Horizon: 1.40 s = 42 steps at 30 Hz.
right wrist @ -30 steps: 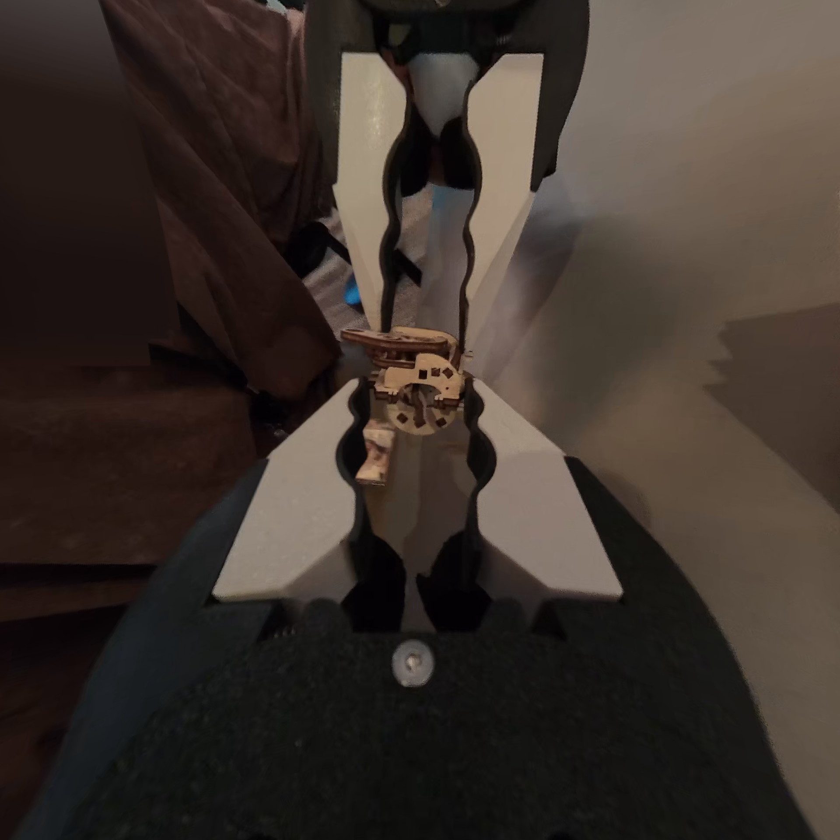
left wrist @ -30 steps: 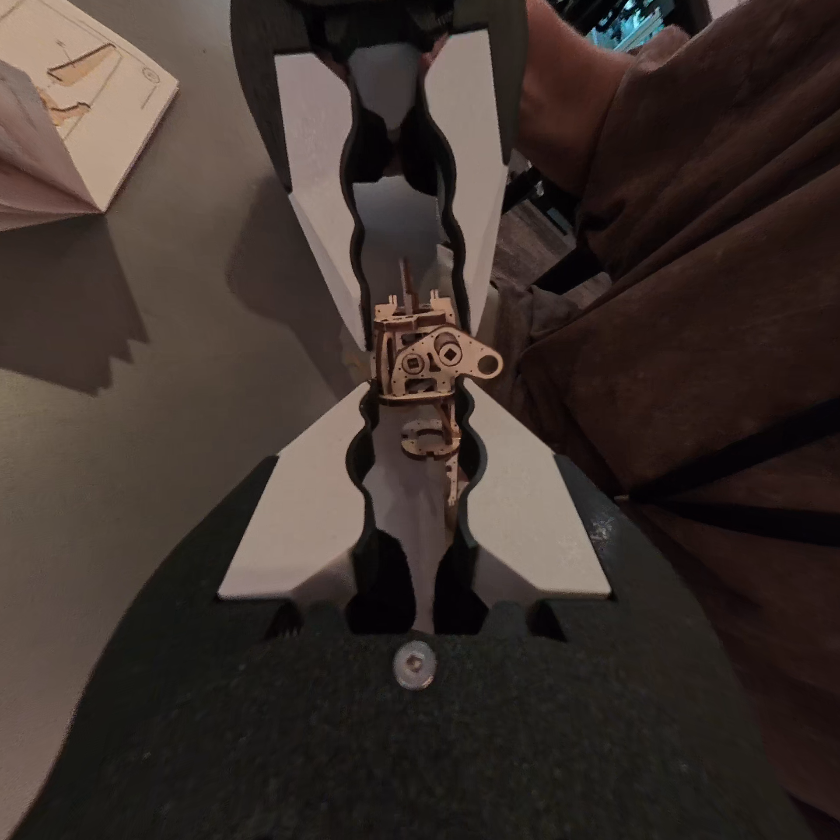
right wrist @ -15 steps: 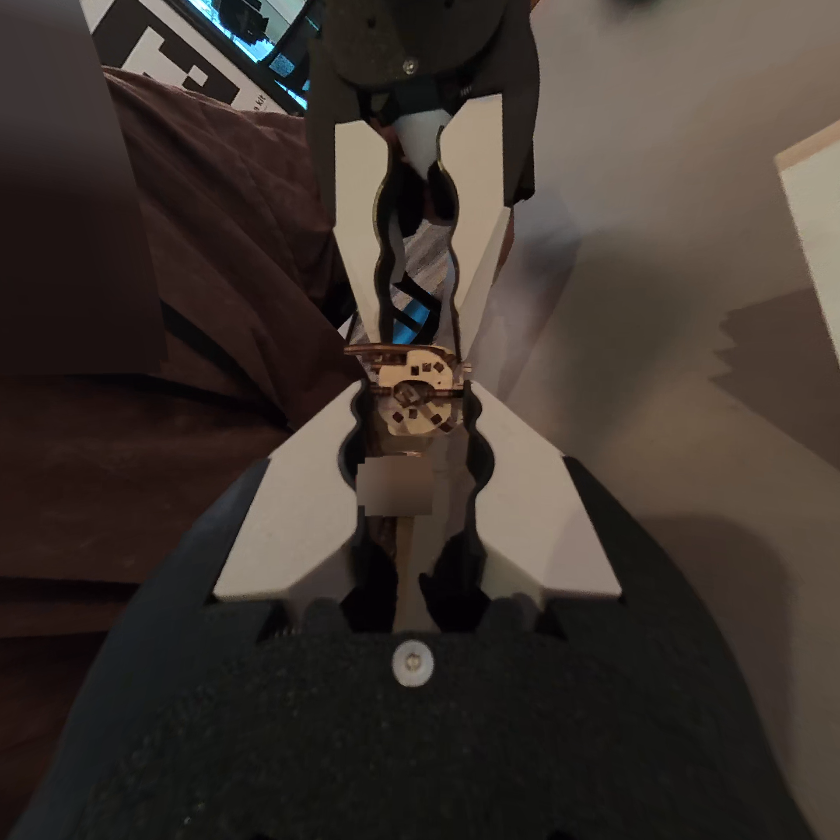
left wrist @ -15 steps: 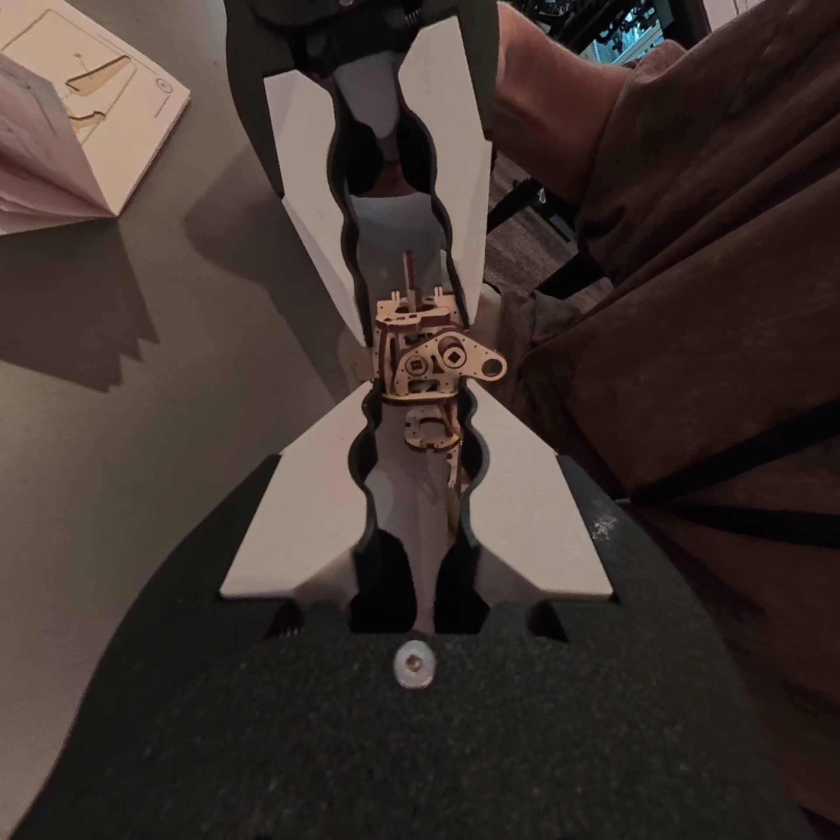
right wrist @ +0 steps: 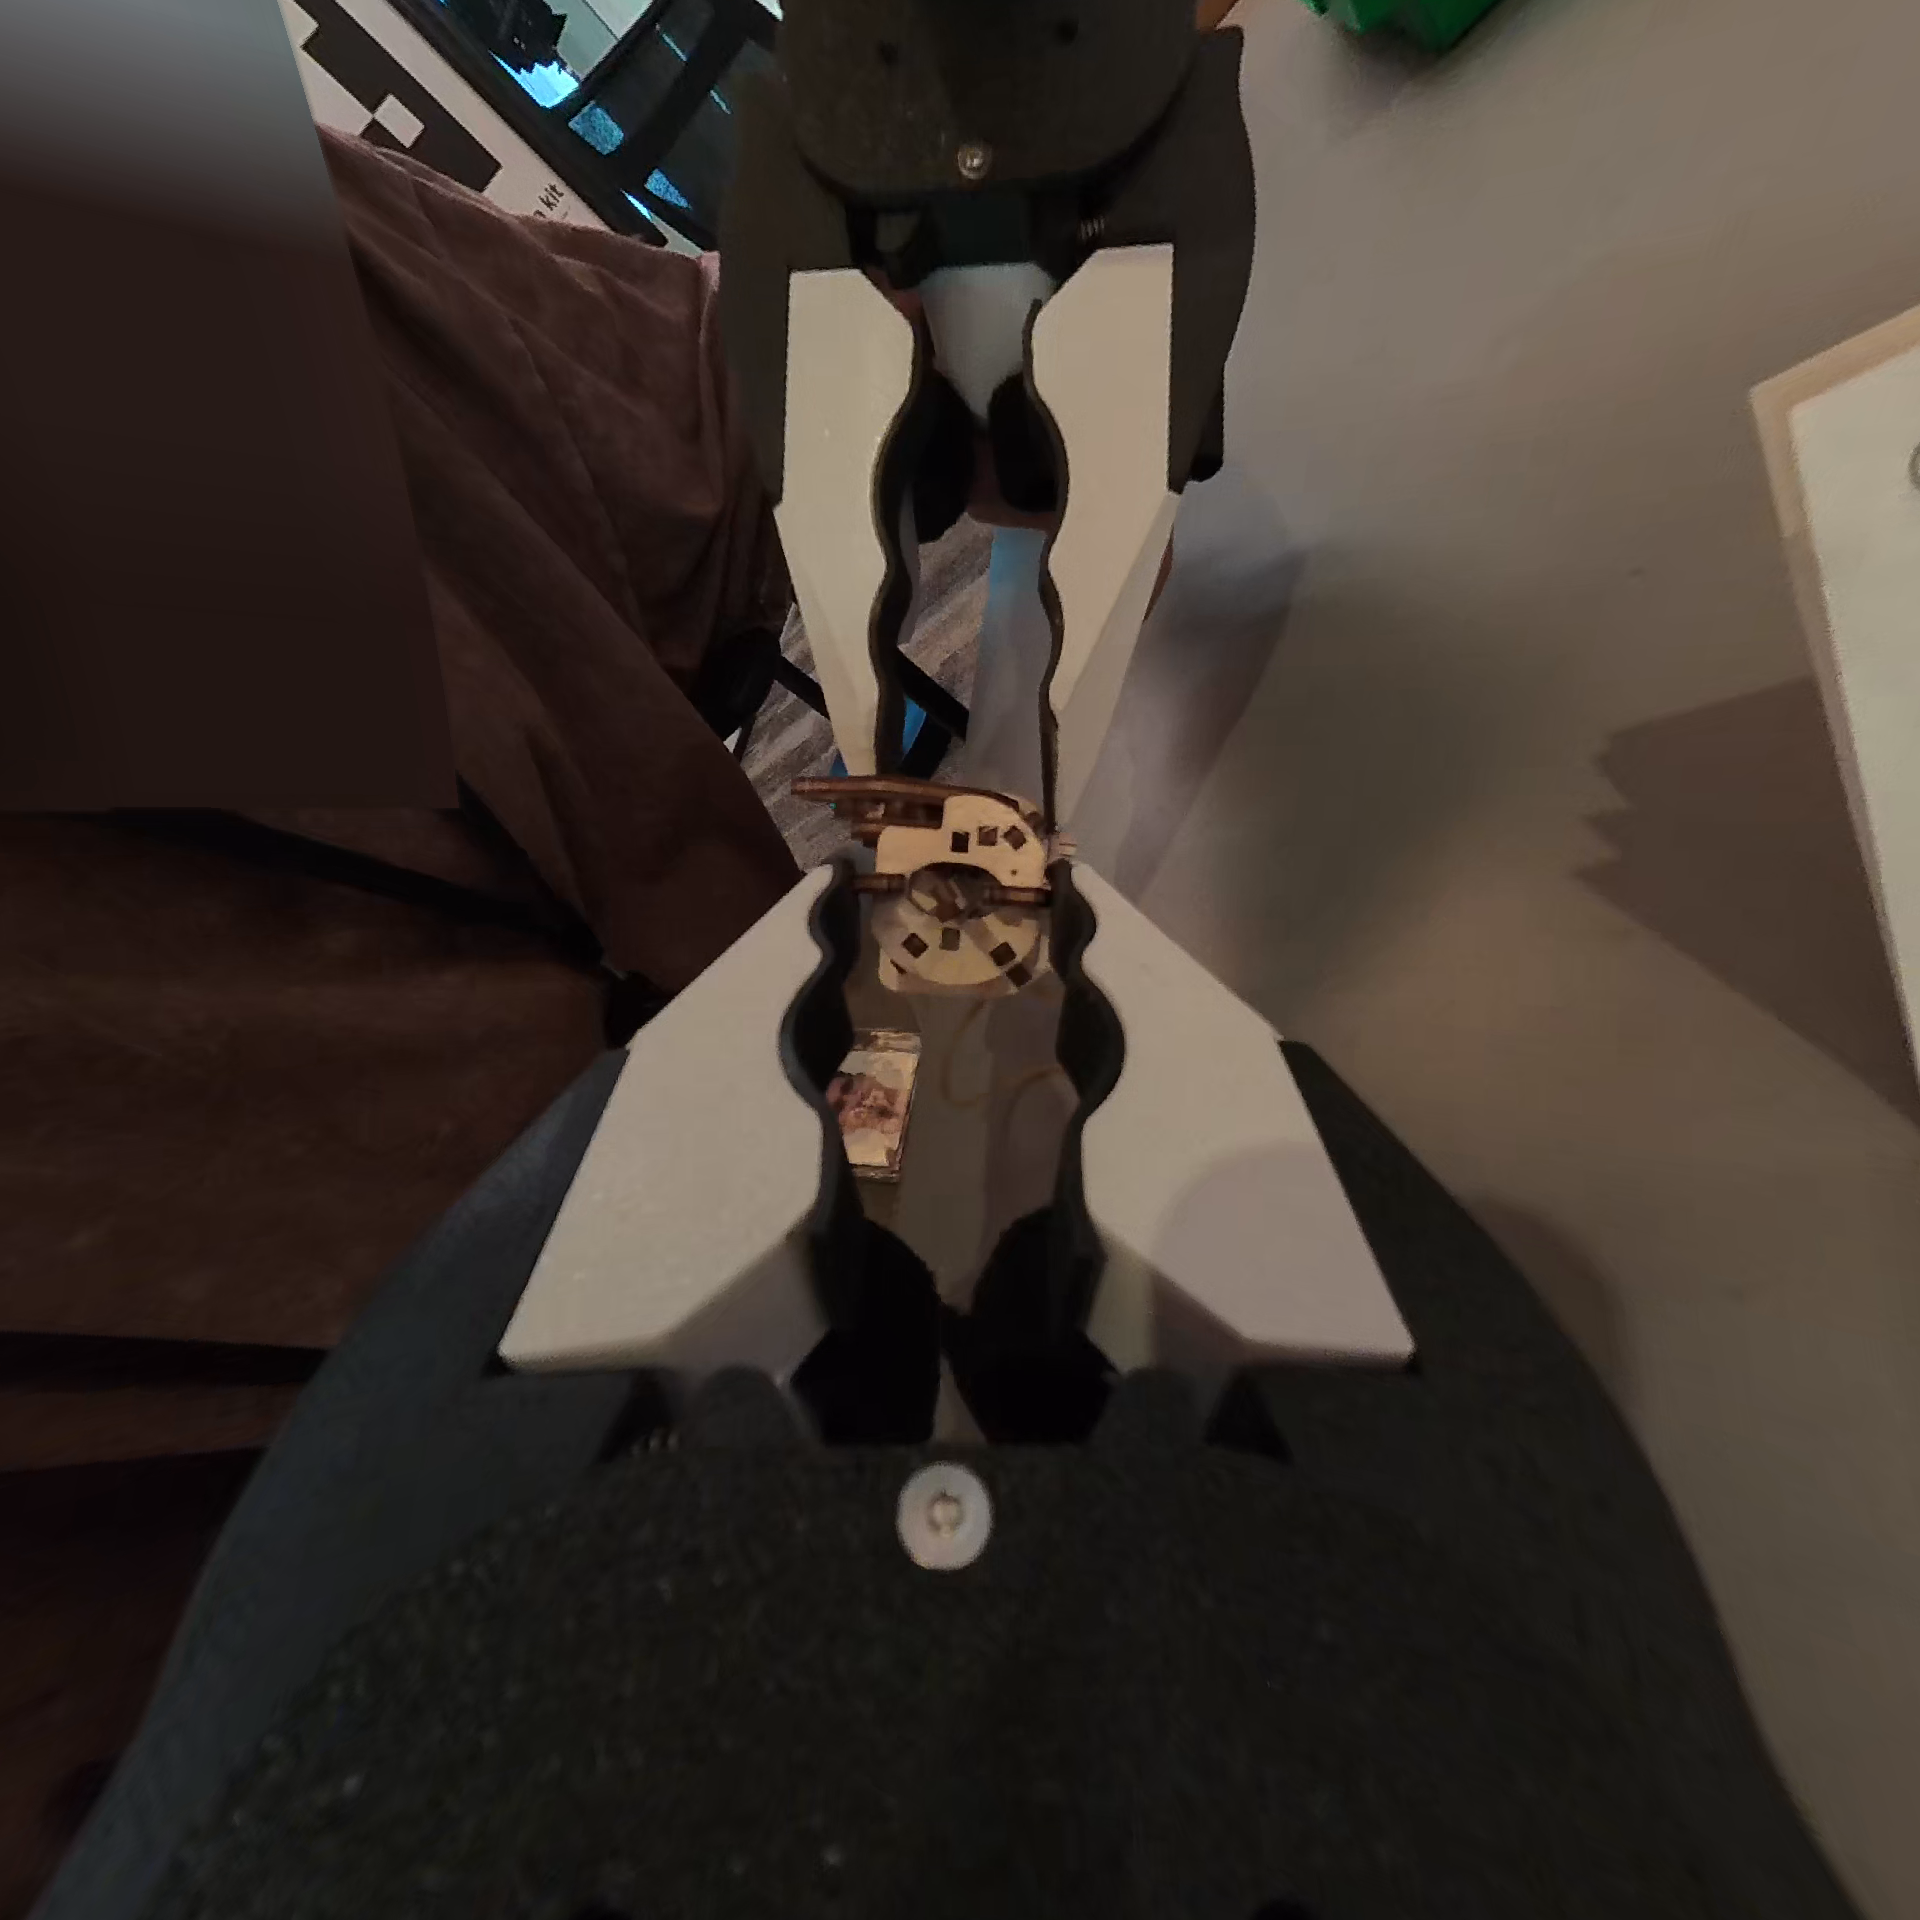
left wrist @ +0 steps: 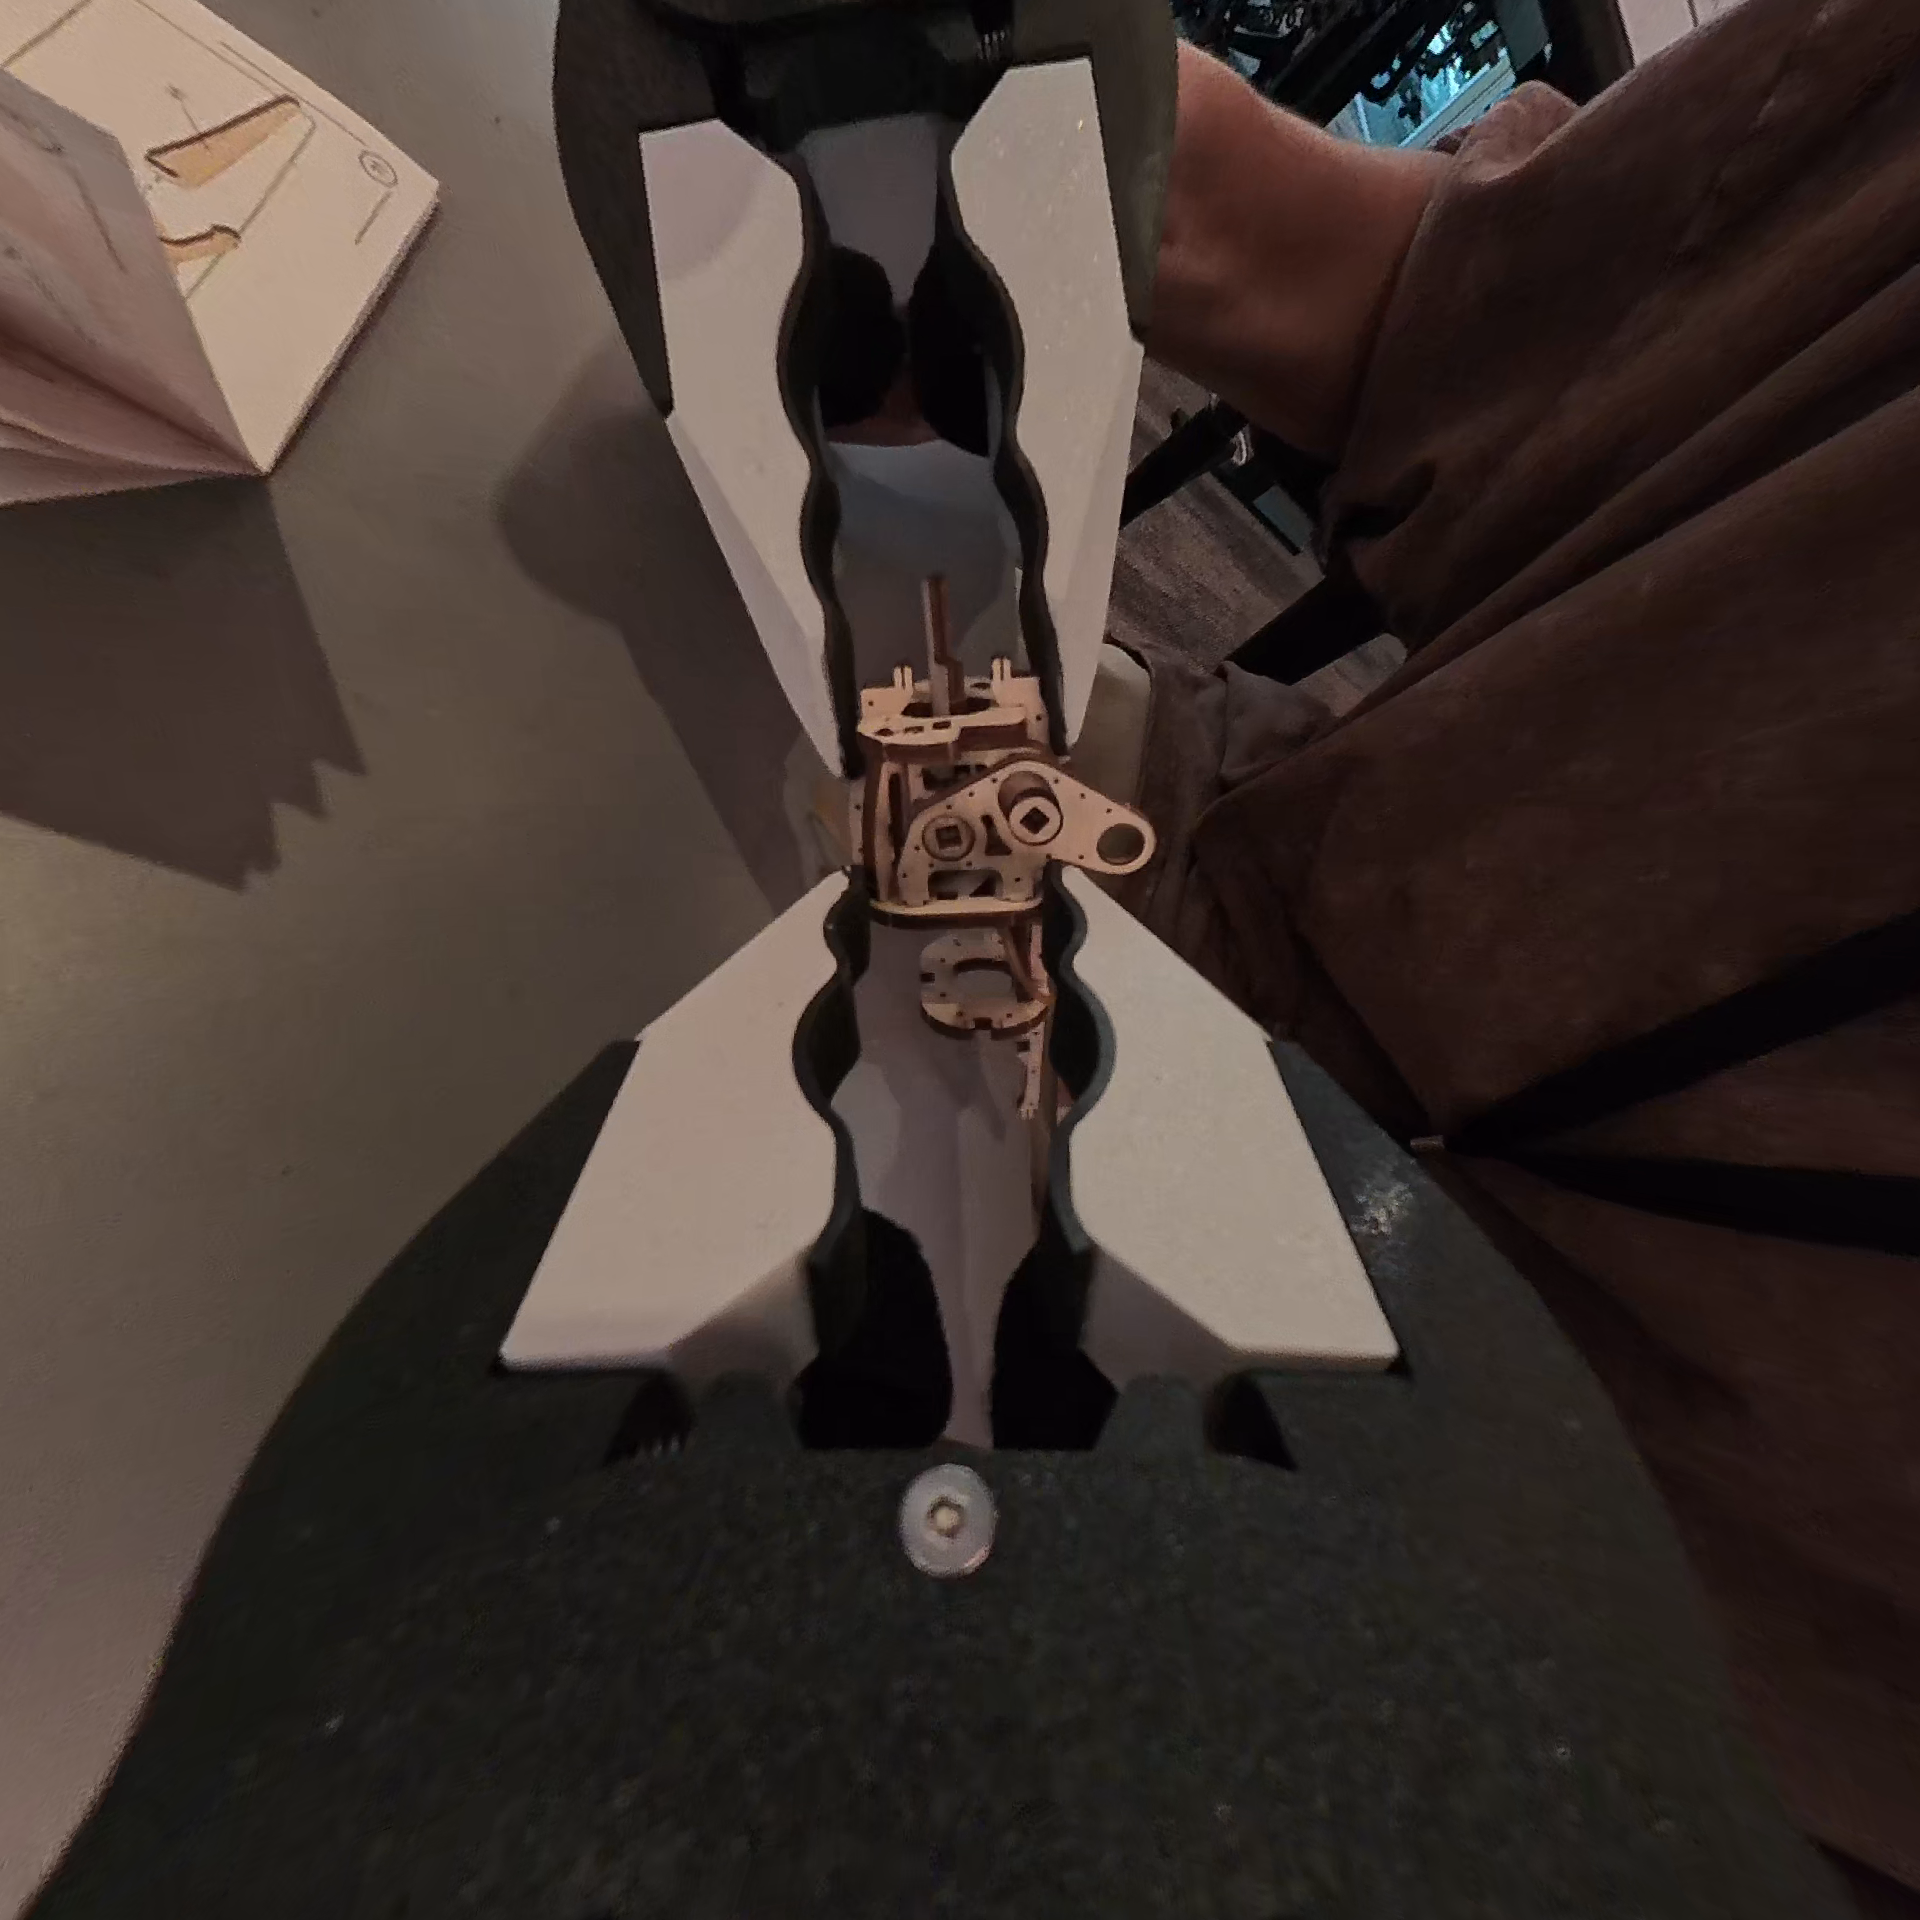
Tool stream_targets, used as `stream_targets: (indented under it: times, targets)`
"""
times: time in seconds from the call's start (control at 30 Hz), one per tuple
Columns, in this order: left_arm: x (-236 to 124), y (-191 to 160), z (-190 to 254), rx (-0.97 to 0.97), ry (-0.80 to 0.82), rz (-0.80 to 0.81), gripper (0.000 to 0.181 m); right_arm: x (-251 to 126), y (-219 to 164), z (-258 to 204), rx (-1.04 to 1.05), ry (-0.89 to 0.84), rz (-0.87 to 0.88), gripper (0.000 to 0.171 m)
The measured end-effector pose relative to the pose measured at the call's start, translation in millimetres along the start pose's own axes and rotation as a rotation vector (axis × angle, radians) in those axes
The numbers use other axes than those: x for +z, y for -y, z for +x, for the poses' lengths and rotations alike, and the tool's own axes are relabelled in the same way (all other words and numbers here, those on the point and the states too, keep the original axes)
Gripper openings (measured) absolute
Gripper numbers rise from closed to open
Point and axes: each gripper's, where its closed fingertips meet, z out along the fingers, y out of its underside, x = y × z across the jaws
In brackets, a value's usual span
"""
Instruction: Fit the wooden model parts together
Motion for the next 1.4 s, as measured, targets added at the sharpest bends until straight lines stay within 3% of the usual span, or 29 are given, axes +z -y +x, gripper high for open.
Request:
stream_targets:
  times: [0.5, 0.63, 0.7, 0.77, 0.83, 1.0, 1.13, 1.4]
  targets:
    - [-2, 3, -5, -0.01, 0.023, 0.056, 0.031, -2, 9, 6, 0.029, -0.001, 0.058, 0.037]
    - [-11, 13, -8, -0.076, -0.003, 0.201, 0.031, -15, 25, 15, 0.068, -0.029, 0.18, 0.054]
    - [-19, 23, -9, -0.112, -0.029, 0.339, 0.031, -21, 30, 21, 0.1, -0.061, 0.226, 0.07]
    - [-28, 34, -12, -0.17, -0.051, 0.492, 0.031, -17, 29, 20, 0.126, -0.059, 0.252, 0.075]
    - [-34, 40, -14, -0.22, -0.085, 0.619, 0.031, -9, 29, 18, 0.163, -0.046, 0.293, 0.074]
    - [-34, 44, -22, -0.273, -0.065, 0.748, 0.031, -3, 35, 21, 0.241, -0.042, 0.416, 0.06]
    - [-33, 46, -23, -0.247, -0.025, 0.761, 0.031, -5, 37, 24, 0.252, -0.064, 0.455, 0.051]
    - [-32, 50, -25, -0.228, 0.013, 0.799, 0.031, -11, 43, 27, 0.239, -0.077, 0.511, 0.052]
